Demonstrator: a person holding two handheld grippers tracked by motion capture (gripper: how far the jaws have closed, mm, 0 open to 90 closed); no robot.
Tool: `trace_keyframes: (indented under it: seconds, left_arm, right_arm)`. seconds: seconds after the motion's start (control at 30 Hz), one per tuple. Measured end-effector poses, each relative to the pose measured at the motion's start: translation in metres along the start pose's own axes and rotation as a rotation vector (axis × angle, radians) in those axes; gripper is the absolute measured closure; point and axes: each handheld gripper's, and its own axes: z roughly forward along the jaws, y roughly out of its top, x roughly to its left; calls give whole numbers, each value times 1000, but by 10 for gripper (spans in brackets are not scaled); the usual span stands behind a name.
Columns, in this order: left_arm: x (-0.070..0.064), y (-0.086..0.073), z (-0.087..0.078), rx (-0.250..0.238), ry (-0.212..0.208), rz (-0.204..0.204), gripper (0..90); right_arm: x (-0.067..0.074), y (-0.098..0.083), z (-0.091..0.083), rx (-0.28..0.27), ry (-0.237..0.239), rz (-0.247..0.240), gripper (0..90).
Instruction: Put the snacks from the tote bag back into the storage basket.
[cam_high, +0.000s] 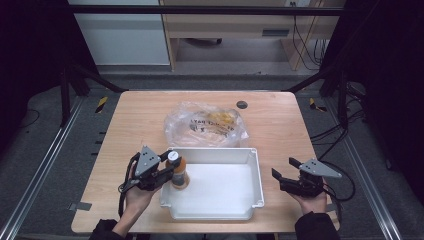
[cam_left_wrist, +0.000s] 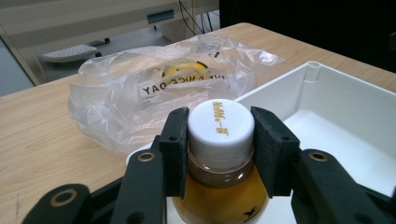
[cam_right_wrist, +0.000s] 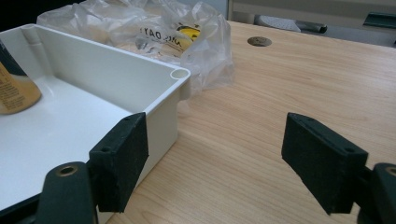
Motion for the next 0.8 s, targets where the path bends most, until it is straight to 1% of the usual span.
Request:
trace_keyframes:
  seconds: [0.3, 0.47, 0.53, 0.67, 0.7, 0.8]
  left_arm:
    - [-1, -2, 0, -12, 0, 0, 586]
    - [0, -4, -1, -21, -3, -4, 576]
    - [1, -4, -2, -28, -13, -13, 523]
    - [2, -3, -4, -36, -13, -10, 432]
    - [3, -3, -6, -45, -21, -20, 410]
    - [5, -2, -10, -52, -34, -20, 348]
  right_arm:
    - [0, 0, 0, 6, -6, -5, 223]
    - [0, -1, 1, 10, -8, 6, 212]
    - [-1, -1, 2, 15, -12, 5, 204]
    - [-1, -2, 2, 16, -15, 6, 200]
    - [-1, -2, 2, 15, -16, 8, 197]
    - [-1, -2, 2, 17, -20, 10, 190]
